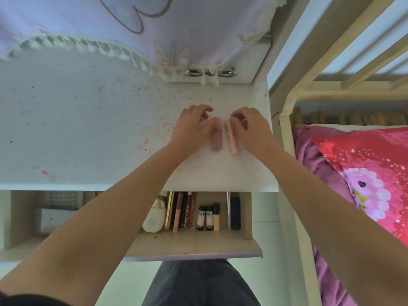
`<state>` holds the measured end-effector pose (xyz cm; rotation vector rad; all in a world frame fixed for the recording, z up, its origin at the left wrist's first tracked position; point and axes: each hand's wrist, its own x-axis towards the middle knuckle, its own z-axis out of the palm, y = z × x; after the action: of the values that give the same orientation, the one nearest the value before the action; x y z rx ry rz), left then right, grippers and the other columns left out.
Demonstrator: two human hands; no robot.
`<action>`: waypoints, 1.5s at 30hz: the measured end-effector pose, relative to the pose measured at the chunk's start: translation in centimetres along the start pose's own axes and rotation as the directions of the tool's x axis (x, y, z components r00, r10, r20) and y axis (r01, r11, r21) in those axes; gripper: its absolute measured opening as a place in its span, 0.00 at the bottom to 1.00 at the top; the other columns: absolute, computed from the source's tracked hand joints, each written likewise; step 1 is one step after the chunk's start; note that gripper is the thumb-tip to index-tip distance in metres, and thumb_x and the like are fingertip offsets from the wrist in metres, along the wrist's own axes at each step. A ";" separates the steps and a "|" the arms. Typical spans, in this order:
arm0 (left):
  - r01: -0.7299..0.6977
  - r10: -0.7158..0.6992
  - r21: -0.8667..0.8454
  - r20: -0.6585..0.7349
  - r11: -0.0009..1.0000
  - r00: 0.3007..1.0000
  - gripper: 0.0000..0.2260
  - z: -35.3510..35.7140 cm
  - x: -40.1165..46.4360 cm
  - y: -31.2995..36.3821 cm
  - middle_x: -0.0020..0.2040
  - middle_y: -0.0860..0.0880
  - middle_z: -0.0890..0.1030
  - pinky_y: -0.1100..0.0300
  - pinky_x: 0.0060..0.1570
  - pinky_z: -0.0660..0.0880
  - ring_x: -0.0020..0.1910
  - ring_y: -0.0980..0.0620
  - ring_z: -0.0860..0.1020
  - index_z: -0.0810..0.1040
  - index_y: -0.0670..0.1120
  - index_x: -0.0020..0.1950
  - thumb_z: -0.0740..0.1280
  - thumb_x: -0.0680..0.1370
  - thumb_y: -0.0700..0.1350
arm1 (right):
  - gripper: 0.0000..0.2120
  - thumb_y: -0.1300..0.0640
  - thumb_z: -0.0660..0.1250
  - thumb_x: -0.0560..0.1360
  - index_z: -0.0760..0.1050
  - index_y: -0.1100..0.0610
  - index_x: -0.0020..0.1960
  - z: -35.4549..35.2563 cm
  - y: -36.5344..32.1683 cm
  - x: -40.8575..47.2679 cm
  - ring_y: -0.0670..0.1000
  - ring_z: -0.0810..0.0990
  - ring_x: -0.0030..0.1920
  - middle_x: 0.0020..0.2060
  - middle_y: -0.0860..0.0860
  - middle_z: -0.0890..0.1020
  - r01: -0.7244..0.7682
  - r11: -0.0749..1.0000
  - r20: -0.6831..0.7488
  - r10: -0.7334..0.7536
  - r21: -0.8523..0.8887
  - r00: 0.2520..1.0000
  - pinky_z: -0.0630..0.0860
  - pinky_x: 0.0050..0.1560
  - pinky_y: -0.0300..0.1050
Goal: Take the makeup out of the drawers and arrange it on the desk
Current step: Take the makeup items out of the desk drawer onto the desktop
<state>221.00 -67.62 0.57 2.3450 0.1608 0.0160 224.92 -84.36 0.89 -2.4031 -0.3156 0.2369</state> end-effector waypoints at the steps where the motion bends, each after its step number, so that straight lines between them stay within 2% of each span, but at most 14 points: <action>1: -0.014 0.014 -0.004 -0.032 1.000 0.999 0.12 -0.5 -1.0 0.2 0.51 0.51 0.75 0.65 0.50 0.65 0.52 0.54 0.70 0.74 0.47 0.61 0.63 0.79 0.48 | 0.10 0.56 0.60 0.80 0.74 0.57 0.58 -0.4 -0.3 -0.7 0.45 0.73 0.43 0.53 0.52 0.74 -0.009 1.000 -0.008 0.009 0.015 1.000 0.67 0.43 0.27; 3: -0.079 0.076 -0.023 -0.113 0.997 0.991 0.09 -1.3 -4.3 0.5 0.46 0.54 0.75 0.70 0.47 0.66 0.46 0.57 0.72 0.75 0.46 0.56 0.62 0.78 0.46 | 0.11 0.56 0.59 0.80 0.74 0.59 0.58 -1.1 -1.0 -3.3 0.44 0.73 0.43 0.52 0.52 0.74 0.045 0.999 -0.076 -0.043 0.024 0.996 0.67 0.43 0.26; 5: -0.129 0.127 -0.051 -0.046 0.990 0.991 0.08 -1.0 -9.2 0.2 0.42 0.61 0.72 0.73 0.44 0.68 0.41 0.63 0.71 0.75 0.49 0.51 0.58 0.78 0.48 | 0.11 0.56 0.58 0.80 0.75 0.59 0.55 -1.2 -1.5 -7.6 0.44 0.73 0.40 0.46 0.50 0.76 0.223 0.975 -0.093 -0.222 0.000 0.971 0.69 0.43 0.28; 8: -0.132 0.094 0.075 0.382 0.989 0.920 0.09 1.6 -15.8 -1.5 0.41 0.58 0.74 0.65 0.40 0.71 0.40 0.61 0.73 0.75 0.50 0.49 0.57 0.79 0.49 | 0.10 0.57 0.59 0.79 0.77 0.60 0.53 1.8 -0.2 -14.4 0.50 0.78 0.42 0.44 0.52 0.80 0.364 0.930 0.201 -0.348 -0.046 0.916 0.74 0.44 0.39; 11: -0.047 -0.118 0.270 0.565 0.962 0.816 0.13 4.8 -18.1 -3.8 0.57 0.46 0.75 0.56 0.46 0.71 0.51 0.47 0.76 0.73 0.46 0.62 0.56 0.80 0.46 | 0.13 0.56 0.55 0.81 0.74 0.56 0.61 6.2 2.1 -17.4 0.54 0.75 0.56 0.56 0.53 0.77 0.247 0.950 0.478 -0.130 -0.190 0.869 0.73 0.54 0.47; 14: 0.046 -0.268 0.388 0.540 0.921 0.798 0.17 6.8 -17.6 -5.1 0.67 0.41 0.68 0.50 0.55 0.71 0.60 0.41 0.73 0.67 0.43 0.69 0.57 0.80 0.42 | 0.19 0.56 0.56 0.79 0.67 0.55 0.69 9.4 4.0 -17.2 0.56 0.66 0.66 0.66 0.54 0.70 0.299 0.861 0.496 -0.063 -0.412 0.866 0.65 0.61 0.50; 17: -0.003 -0.283 0.458 0.555 0.889 0.782 0.21 8.3 -17.3 -5.4 0.69 0.41 0.65 0.46 0.61 0.68 0.62 0.42 0.72 0.62 0.44 0.72 0.58 0.79 0.41 | 0.21 0.57 0.57 0.77 0.66 0.56 0.69 11.3 4.6 -16.8 0.57 0.62 0.68 0.69 0.56 0.66 0.348 0.780 0.514 -0.039 -0.521 0.857 0.61 0.63 0.52; 21: 0.018 -0.281 0.466 0.502 0.885 0.818 0.17 8.8 -17.7 -5.3 0.65 0.40 0.69 0.48 0.56 0.70 0.57 0.42 0.74 0.64 0.43 0.68 0.57 0.79 0.41 | 0.16 0.55 0.58 0.77 0.71 0.55 0.64 11.5 4.5 -16.6 0.57 0.65 0.65 0.65 0.55 0.70 0.366 0.761 0.473 -0.088 -0.536 0.876 0.62 0.62 0.52; 25: 0.111 -0.252 0.306 0.471 0.945 0.845 0.11 7.8 -18.1 -5.5 0.57 0.41 0.76 0.50 0.51 0.71 0.53 0.42 0.76 0.68 0.44 0.60 0.59 0.78 0.40 | 0.11 0.54 0.61 0.77 0.72 0.55 0.58 10.7 3.9 -16.9 0.55 0.72 0.57 0.55 0.54 0.78 0.310 0.881 0.456 -0.125 -0.358 0.881 0.68 0.55 0.49; 29: 0.088 -0.199 0.239 0.494 0.967 0.846 0.10 5.6 -18.0 -4.8 0.55 0.45 0.78 0.52 0.47 0.74 0.51 0.46 0.76 0.70 0.47 0.59 0.61 0.78 0.43 | 0.09 0.55 0.63 0.77 0.73 0.56 0.56 8.8 2.8 -17.4 0.53 0.74 0.53 0.51 0.53 0.79 0.240 0.955 0.462 -0.135 -0.176 0.876 0.71 0.50 0.46; 33: 0.017 -0.058 0.105 0.405 0.994 0.912 0.10 0.8 -16.4 -2.8 0.51 0.56 0.79 0.65 0.43 0.71 0.45 0.60 0.75 0.72 0.54 0.59 0.64 0.78 0.48 | 0.08 0.53 0.63 0.78 0.74 0.53 0.56 4.1 1.2 -15.8 0.42 0.73 0.46 0.47 0.44 0.76 0.176 0.984 0.326 -0.164 -0.009 0.931 0.71 0.49 0.37; 37: 0.044 -0.022 -0.090 0.236 0.995 0.971 0.08 -4.6 -11.4 0.3 0.43 0.64 0.76 0.75 0.40 0.67 0.44 0.71 0.74 0.72 0.58 0.54 0.66 0.77 0.48 | 0.04 0.56 0.64 0.78 0.75 0.48 0.49 -2.3 -0.6 -10.6 0.37 0.77 0.38 0.40 0.39 0.78 0.054 0.980 0.116 -0.077 0.191 0.990 0.70 0.39 0.25; 40: 0.095 -0.076 -0.101 0.173 0.990 0.982 0.06 -5.7 -5.9 1.4 0.42 0.62 0.77 0.73 0.40 0.65 0.42 0.65 0.75 0.74 0.54 0.52 0.67 0.76 0.47 | 0.05 0.57 0.62 0.79 0.76 0.54 0.49 -4.4 -0.5 -5.2 0.40 0.77 0.33 0.38 0.46 0.79 -0.054 0.973 0.042 0.046 0.225 0.998 0.69 0.33 0.27; 45: 0.222 -0.201 -0.058 0.252 0.973 0.947 0.06 -3.7 -0.2 0.2 0.46 0.49 0.80 0.60 0.41 0.71 0.44 0.50 0.77 0.78 0.49 0.52 0.67 0.76 0.45 | 0.08 0.57 0.61 0.79 0.78 0.59 0.52 -2.9 1.3 -0.4 0.47 0.73 0.42 0.43 0.49 0.78 -0.098 0.994 0.069 0.095 0.049 0.993 0.65 0.36 0.27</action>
<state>220.58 -65.14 3.31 2.2097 0.2829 -0.3647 225.49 -87.25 2.20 -2.3644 -0.2211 0.3660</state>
